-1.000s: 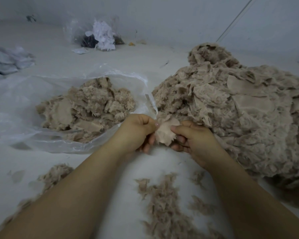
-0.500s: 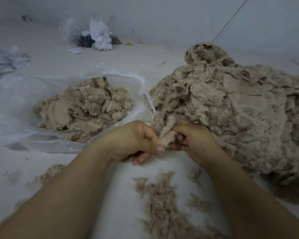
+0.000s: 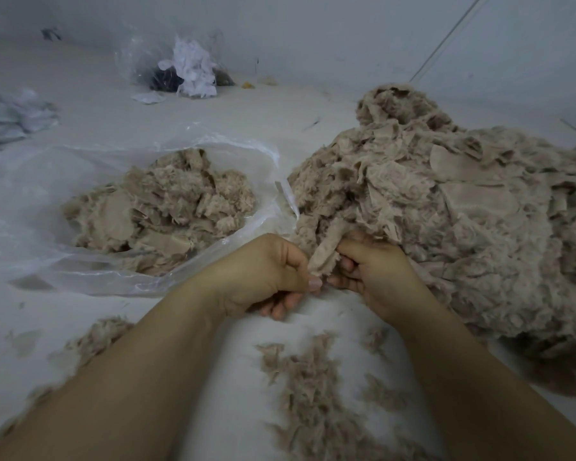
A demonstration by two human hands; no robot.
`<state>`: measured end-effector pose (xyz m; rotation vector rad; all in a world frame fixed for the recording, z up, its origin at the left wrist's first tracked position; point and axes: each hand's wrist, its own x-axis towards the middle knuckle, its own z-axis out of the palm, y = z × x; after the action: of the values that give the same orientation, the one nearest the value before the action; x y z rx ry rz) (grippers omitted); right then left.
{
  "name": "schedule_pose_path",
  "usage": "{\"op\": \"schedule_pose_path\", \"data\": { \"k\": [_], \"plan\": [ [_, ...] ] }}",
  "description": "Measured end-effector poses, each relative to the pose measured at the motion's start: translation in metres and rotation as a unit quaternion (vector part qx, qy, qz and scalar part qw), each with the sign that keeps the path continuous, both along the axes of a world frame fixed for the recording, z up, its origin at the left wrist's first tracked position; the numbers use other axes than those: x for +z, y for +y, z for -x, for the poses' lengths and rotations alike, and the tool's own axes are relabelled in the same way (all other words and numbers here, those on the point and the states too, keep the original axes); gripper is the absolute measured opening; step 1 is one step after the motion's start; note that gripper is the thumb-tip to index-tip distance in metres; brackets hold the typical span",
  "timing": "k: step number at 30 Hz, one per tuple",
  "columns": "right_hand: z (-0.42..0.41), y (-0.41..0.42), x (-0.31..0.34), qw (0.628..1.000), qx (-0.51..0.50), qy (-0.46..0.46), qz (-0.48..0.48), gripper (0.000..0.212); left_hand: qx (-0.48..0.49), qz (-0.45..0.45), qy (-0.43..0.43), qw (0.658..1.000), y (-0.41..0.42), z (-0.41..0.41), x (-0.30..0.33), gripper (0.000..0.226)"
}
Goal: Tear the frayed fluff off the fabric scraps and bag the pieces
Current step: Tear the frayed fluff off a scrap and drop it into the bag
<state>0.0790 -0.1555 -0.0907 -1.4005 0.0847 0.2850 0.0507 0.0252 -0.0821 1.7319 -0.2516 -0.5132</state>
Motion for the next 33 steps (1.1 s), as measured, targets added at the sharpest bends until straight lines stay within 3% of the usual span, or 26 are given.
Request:
{"op": "schedule_pose_path", "data": {
  "k": [4, 9, 13, 15, 18, 20, 21, 23, 24, 26, 30, 33],
  "plan": [
    [-0.002, -0.001, -0.001, 1.000, -0.010, 0.001, -0.017, 0.025, -0.120, 0.008, 0.019, 0.993, 0.007, 0.006, 0.007, 0.010],
    [0.001, -0.003, -0.002, 0.997, 0.064, -0.035, 0.020, 0.023, 0.063, -0.024, 0.030, 0.997, -0.007, 0.001, 0.005, 0.048],
    [0.003, -0.001, 0.001, 0.996, 0.077, -0.040, 0.009, 0.029, 0.054, -0.054, -0.008, 0.997, -0.010, 0.002, 0.000, 0.032],
    [0.003, 0.001, 0.002, 0.997, 0.063, -0.031, 0.011, 0.030, 0.121, 0.049, -0.049, 0.990, -0.011, -0.002, -0.001, 0.026],
    [0.000, 0.002, 0.002, 0.998, 0.057, -0.020, 0.012, 0.037, 0.294, 0.313, -0.093, 0.898, -0.008, -0.012, 0.007, 0.005],
    [-0.001, 0.002, 0.000, 0.998, 0.060, -0.021, 0.023, 0.042, 0.352, 0.341, -0.100, 0.866, -0.005, -0.015, 0.003, 0.017],
    [-0.002, 0.002, 0.000, 0.998, 0.060, -0.023, 0.027, 0.045, 0.371, 0.281, -0.114, 0.878, -0.006, -0.016, -0.001, 0.014],
    [-0.001, 0.003, 0.000, 0.998, 0.059, -0.025, 0.029, 0.047, 0.367, 0.029, -0.194, 0.909, -0.011, -0.016, -0.011, 0.008],
    [-0.001, 0.003, 0.000, 0.998, 0.057, -0.026, 0.030, 0.047, 0.342, -0.092, -0.235, 0.905, -0.015, -0.017, -0.016, 0.016],
    [-0.001, 0.003, 0.000, 0.998, 0.051, -0.028, 0.030, 0.046, 0.290, -0.230, -0.283, 0.885, -0.022, -0.018, -0.018, 0.032],
    [0.000, 0.003, -0.002, 0.998, 0.049, -0.027, 0.029, 0.039, 0.223, -0.329, -0.318, 0.861, -0.026, -0.019, -0.017, 0.022],
    [-0.001, 0.003, -0.003, 0.997, 0.045, -0.032, 0.050, 0.024, 0.217, -0.306, -0.313, 0.873, -0.023, -0.017, -0.017, 0.015]
  ]
}}
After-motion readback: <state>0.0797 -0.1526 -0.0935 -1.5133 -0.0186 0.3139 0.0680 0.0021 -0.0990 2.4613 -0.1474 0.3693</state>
